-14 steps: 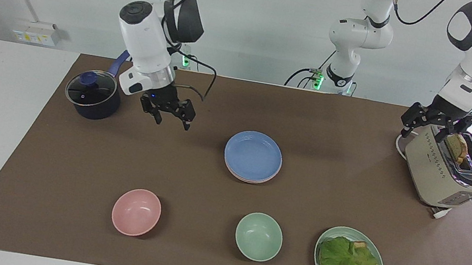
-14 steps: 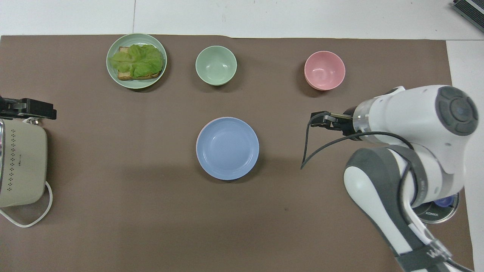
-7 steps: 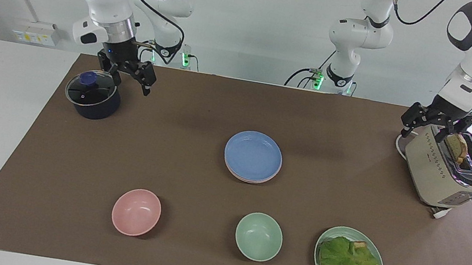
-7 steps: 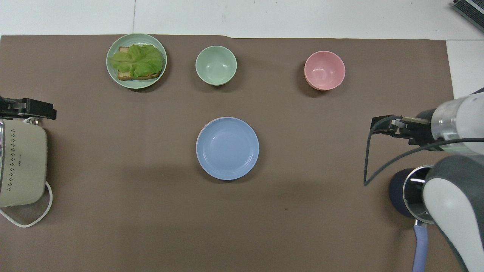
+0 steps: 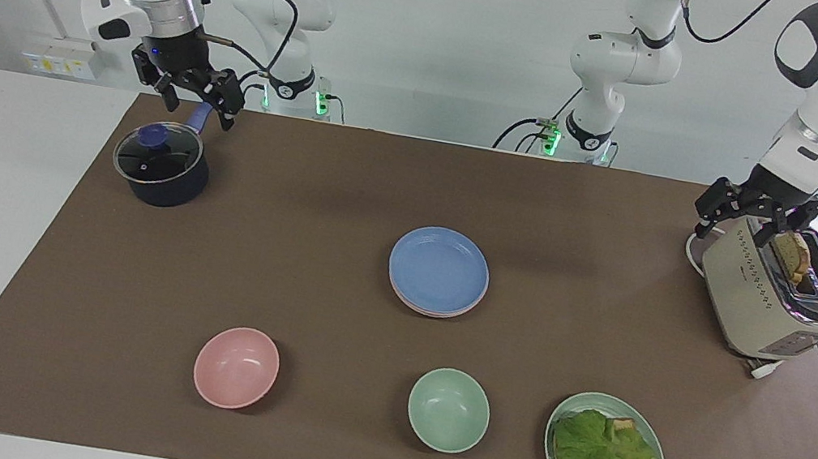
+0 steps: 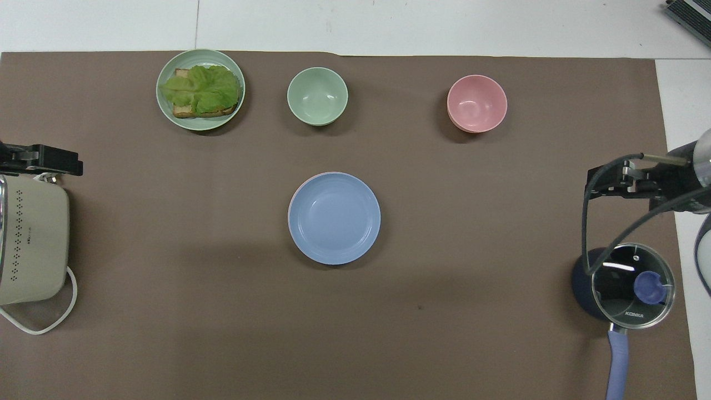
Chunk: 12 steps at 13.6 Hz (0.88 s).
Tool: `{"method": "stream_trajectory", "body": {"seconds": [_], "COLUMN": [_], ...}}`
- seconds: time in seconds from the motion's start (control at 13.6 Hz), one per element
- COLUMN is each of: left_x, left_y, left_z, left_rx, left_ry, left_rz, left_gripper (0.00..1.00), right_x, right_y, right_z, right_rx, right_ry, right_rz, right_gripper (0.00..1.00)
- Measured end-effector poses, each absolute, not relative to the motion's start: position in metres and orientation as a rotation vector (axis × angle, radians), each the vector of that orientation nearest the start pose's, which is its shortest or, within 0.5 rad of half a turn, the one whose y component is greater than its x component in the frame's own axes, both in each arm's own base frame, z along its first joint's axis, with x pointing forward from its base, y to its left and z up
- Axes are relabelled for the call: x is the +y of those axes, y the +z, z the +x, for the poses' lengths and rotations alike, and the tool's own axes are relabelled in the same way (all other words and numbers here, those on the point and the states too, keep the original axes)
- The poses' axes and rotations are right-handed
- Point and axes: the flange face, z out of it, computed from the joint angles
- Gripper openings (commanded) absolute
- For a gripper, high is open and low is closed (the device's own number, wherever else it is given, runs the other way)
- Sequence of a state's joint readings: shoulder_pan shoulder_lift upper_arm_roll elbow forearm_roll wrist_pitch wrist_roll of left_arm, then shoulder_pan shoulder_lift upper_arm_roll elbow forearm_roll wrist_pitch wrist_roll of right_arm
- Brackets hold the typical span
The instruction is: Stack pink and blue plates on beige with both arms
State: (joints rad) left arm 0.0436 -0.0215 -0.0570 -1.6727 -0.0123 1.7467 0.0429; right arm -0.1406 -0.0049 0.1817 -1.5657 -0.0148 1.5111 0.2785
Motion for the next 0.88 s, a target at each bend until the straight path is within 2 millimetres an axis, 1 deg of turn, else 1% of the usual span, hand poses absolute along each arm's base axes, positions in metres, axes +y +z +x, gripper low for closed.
{"method": "stream_trajectory", "body": {"seconds": [0.22,0.52,0.88], "left_x": [-0.0089,-0.0089,-0.0089], "left_y": [0.6040,0.6040,0.6040], "left_z": [0.5628,0.5628,0.5628], "left_rx": [0.086,0.086,0.086], "left_ry": [-0.151,-0.151,-0.151], "left_rz": [-3.146,-3.146,-3.146], "left_gripper": [1.00,1.00,1.00], "right_x": [0.0178,0.0248,0.0244], "right_y": [0.6247,0.6254,0.6268], "right_z": [0.5592,0.5606,0.5617], "right_rx": [0.338,0.270,0.214], "right_ry": [0.082,0.078,0.062], "right_rz": [-3.156,-3.160,-3.162], "right_gripper": [1.00,1.00,1.00]}}
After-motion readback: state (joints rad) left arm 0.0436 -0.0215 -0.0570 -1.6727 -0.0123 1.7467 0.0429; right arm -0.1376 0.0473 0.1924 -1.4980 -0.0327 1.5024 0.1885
